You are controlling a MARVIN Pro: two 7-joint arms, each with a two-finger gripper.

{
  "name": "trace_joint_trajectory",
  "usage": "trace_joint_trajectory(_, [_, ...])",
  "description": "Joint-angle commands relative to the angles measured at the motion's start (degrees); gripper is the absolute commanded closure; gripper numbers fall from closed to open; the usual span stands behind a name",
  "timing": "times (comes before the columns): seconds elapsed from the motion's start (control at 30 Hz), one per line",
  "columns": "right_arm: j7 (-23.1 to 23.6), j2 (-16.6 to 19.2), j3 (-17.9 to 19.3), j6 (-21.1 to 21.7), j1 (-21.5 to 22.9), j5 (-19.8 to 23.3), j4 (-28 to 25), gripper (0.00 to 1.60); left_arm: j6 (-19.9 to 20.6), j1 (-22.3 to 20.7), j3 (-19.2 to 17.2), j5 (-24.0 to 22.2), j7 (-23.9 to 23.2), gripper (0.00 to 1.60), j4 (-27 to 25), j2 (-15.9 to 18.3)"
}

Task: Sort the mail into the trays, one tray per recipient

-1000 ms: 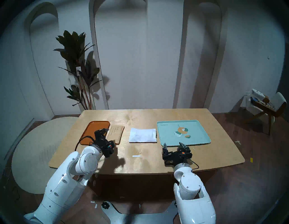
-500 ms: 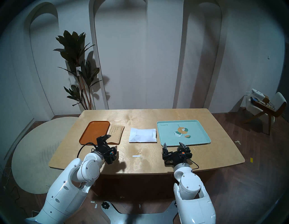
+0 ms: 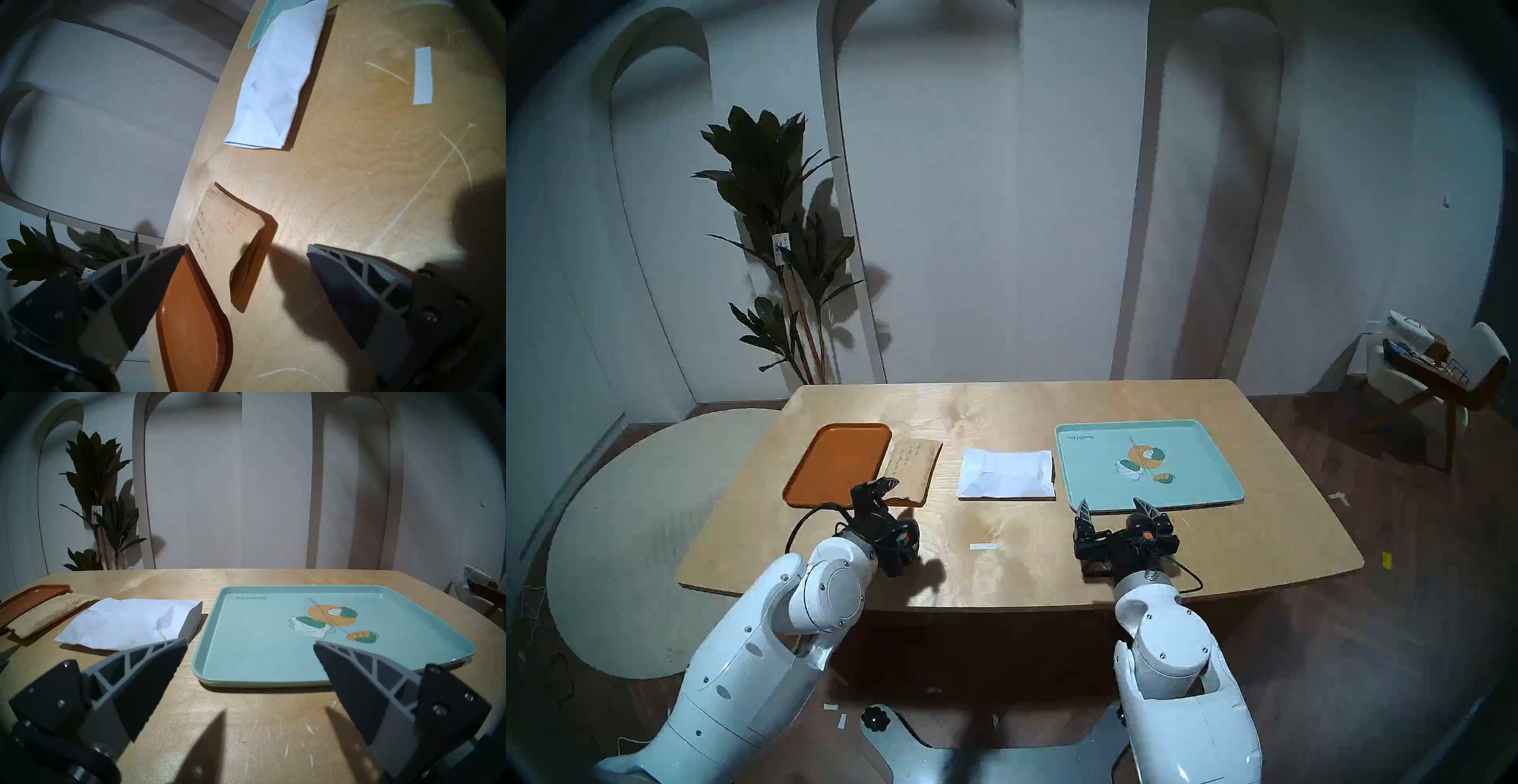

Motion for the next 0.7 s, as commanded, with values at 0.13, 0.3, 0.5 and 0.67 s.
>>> trace_joint_trajectory(0.13, [0.1,0.1,-0.1,-0.2,0.2,-0.1,-1.3,0.00,-1.5,-5.4,-0.7,-0.2,0.2,0.00,4.9,-0.6])
trace_joint_trajectory(0.3, [0.1,0.1,-0.1,-0.2,0.2,-0.1,-1.3,0.00,-2.7,-7.4,-1.2,-0.3,0.0,0.00,7.8,-0.4])
trace_joint_trajectory(0.5, [0.1,0.1,-0.1,-0.2,0.2,-0.1,-1.3,0.00,-4.5,-10.1,-2.1,-0.8,-0.3,0.00,11.0,-0.1])
trace_joint_trajectory(0.67, [0.1,0.1,-0.1,-0.2,0.2,-0.1,-1.3,0.00,-6.6,-11.9,-2.9,-2.0,-1.9,0.00,12.9,0.7])
